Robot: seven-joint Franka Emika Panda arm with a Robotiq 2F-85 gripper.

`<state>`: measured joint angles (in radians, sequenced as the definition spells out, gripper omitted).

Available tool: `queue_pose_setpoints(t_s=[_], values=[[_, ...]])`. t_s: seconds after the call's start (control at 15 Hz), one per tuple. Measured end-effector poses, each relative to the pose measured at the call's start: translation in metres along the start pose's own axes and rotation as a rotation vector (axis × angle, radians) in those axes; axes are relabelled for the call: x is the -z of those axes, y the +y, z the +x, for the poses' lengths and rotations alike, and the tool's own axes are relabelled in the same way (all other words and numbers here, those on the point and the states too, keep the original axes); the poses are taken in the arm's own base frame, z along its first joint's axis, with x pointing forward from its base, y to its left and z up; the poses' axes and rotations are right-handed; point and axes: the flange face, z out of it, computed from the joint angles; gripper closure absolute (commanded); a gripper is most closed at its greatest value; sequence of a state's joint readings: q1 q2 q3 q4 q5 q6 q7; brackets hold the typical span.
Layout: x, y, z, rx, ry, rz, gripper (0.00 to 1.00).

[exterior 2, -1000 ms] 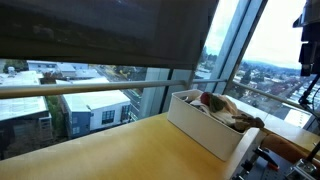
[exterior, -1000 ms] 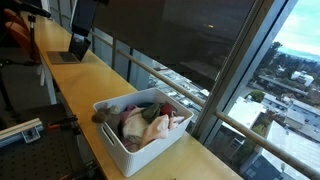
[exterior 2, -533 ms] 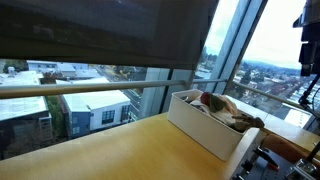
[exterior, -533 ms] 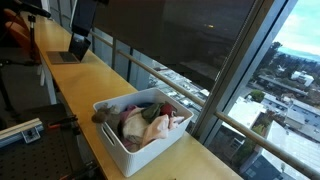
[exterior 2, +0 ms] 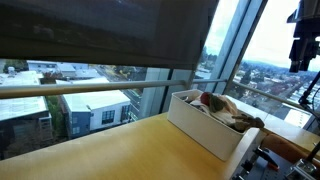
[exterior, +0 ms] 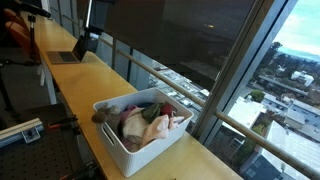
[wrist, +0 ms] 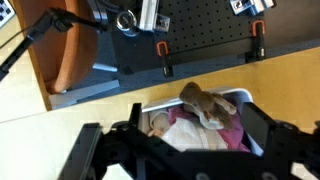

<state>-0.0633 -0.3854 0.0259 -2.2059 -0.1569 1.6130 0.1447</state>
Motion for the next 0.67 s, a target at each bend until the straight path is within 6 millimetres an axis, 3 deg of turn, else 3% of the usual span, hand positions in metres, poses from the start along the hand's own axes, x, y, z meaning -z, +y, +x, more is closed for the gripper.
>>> queue_pose_setpoints(t_s=[0.13, 0.33, 0.47, 0.67], values=[[0.01, -0.017, 0.02, 0.032, 0.079, 0.007, 0.0], [0.014, -0.039, 0.067, 0.065, 0.215, 0.031, 0.0], [0.004, -0.046, 0.103, 0.074, 0.282, 0.048, 0.0], [-0.028, -0.045, 0.156, 0.078, 0.33, 0.061, 0.0]])
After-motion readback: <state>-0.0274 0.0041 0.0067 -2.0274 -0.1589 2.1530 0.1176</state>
